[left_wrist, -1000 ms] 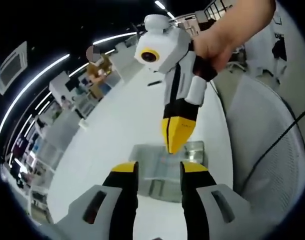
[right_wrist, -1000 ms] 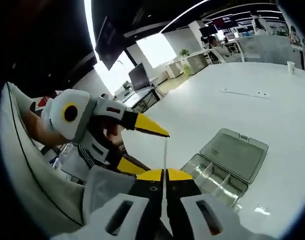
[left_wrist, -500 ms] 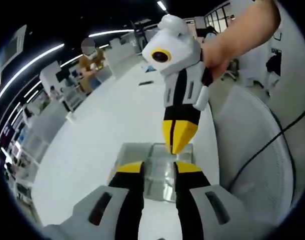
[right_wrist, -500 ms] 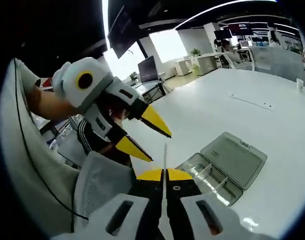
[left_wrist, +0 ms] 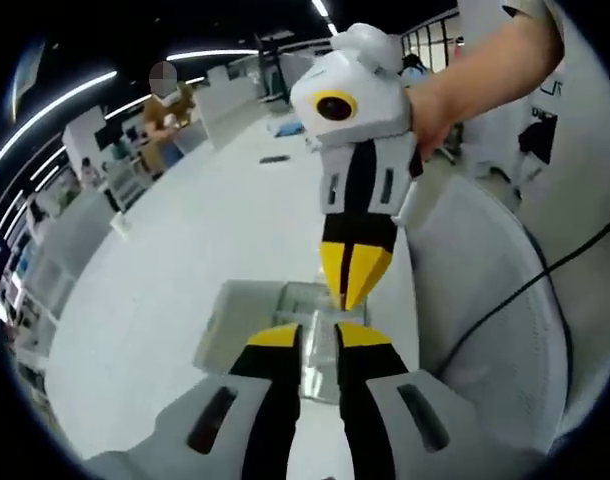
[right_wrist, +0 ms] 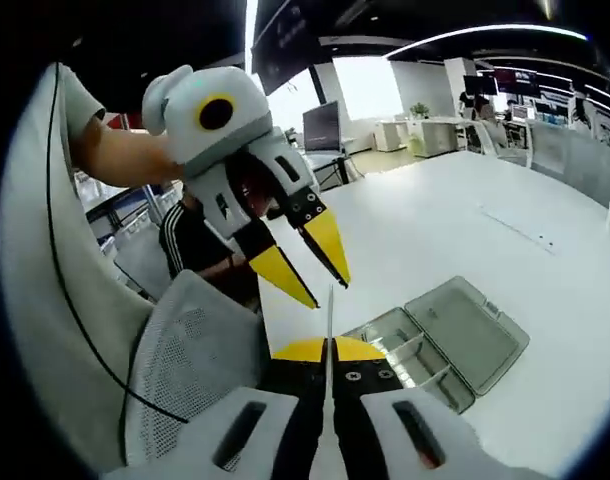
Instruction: Insert the divider into the dual guide fixture by aligning both edges with the guide slots and pushing it downward to the bottom, including one-sided entry, uneven engagement, binding, and posture correction.
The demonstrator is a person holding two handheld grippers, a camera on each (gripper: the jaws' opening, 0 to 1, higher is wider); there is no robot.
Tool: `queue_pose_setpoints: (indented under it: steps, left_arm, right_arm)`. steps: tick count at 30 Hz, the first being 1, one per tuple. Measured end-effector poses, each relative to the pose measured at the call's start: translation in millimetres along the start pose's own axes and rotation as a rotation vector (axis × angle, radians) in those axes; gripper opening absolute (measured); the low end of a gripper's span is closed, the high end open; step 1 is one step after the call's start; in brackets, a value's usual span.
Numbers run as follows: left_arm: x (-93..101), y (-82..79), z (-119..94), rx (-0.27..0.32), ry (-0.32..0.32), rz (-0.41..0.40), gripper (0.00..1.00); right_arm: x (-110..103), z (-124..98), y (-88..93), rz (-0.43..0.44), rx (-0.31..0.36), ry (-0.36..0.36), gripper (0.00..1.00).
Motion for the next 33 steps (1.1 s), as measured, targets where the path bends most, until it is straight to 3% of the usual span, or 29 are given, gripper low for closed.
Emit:
queue_pose_setpoints:
  steps: [16, 33]
  left_arm:
    - [9.3, 6.2, 1.0, -0.043, 0.085, -0.027, 0.03]
    - [17.4, 9.7, 2.9, -0.101, 0.173, -0.089, 0.01]
  right_arm:
    - [-6.6, 4.0, 3.5, -0.129, -0.059, -0.041, 0.0]
    - [-13.0, 6.1, 7.3, -0.193, -0.082, -0.065, 0.0]
Point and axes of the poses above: the point that each gripper's makers call its tool centre point, and the gripper's own axes: z roughly forward along the fingers, x roughly to its right, y roughly out of its underside, the point moved 4 cm from there along -z, roughly backward along the fingers, and after that the axes turned 11 degrees about -y, right-handed, at the moved point
